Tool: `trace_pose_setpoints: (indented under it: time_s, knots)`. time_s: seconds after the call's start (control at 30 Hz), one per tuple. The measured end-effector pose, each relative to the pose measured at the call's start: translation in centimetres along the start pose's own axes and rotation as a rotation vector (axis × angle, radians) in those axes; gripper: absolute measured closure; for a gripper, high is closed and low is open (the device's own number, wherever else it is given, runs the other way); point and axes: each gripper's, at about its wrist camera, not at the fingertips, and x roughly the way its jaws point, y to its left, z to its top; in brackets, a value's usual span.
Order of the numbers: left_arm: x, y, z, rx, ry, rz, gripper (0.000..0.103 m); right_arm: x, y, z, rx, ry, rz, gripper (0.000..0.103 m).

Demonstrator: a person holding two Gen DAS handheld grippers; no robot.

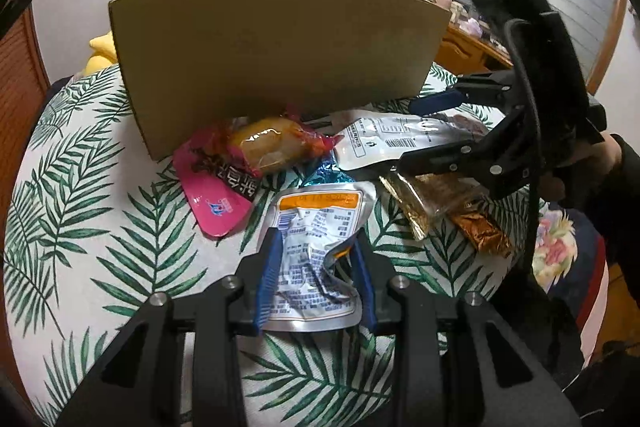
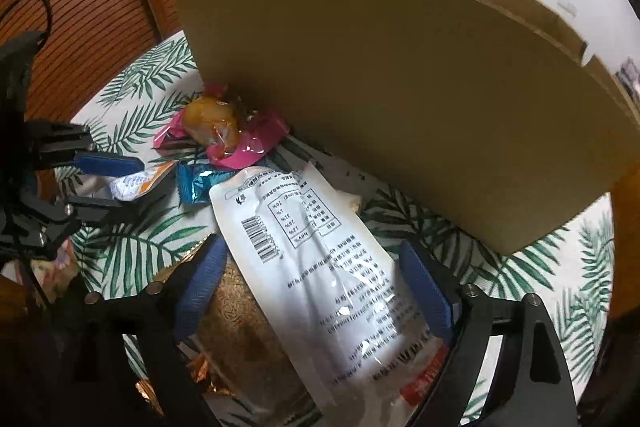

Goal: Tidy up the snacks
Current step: 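Lift the small pouch with the left tool while the right tool lifts the large white bag over the box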

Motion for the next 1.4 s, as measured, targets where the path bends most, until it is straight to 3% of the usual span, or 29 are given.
trace_pose_setpoints:
  time_s: [0.23, 0.43, 0.53, 0.77, 0.8, 1.1, 1.4]
  knots:
    - [-0.8, 0.0, -0.5, -0.046, -0.050, 0.001, 0.071, 0.6, -0.9, 0.4, 0.040, 0.031, 0.086, 0.015]
    - [-1.0, 0.0, -1.0, -0.041, -0.064, 0.019, 0.071, 0.0, -0.7, 0.1, 0.034, 0.021, 0.136, 0.039]
    - [-0.9, -0.4, -0.9, -0.039, -0.070, 0.022, 0.071, -0.4, -0.8, 0.1, 0.049, 0.004, 0.141, 0.057]
    - [-1.7, -0.1, -1.0, -0.061, -0.105, 0.019, 0.075, -2.1, -1.0, -0.6, 0.054, -0.046, 0.088, 0.058]
    - [-1.8, -0.2, -1.0, -0.063, -0.111, 0.019, 0.083, -2.7, -0.9, -0.7, 0.053, -0.061, 0.082, 0.058]
    - [-2.5, -0.5, -0.5, -0.063, -0.141, 0.021, 0.084, -6.4, 0.5, -0.7, 0.038, -0.175, 0.025, 0.058]
    - [-5.9, -1.2, 1.0, -0.058, -0.235, 0.013, 0.084, -9.1, 1.3, -0.4, 0.023, -0.254, -0.010, 0.057]
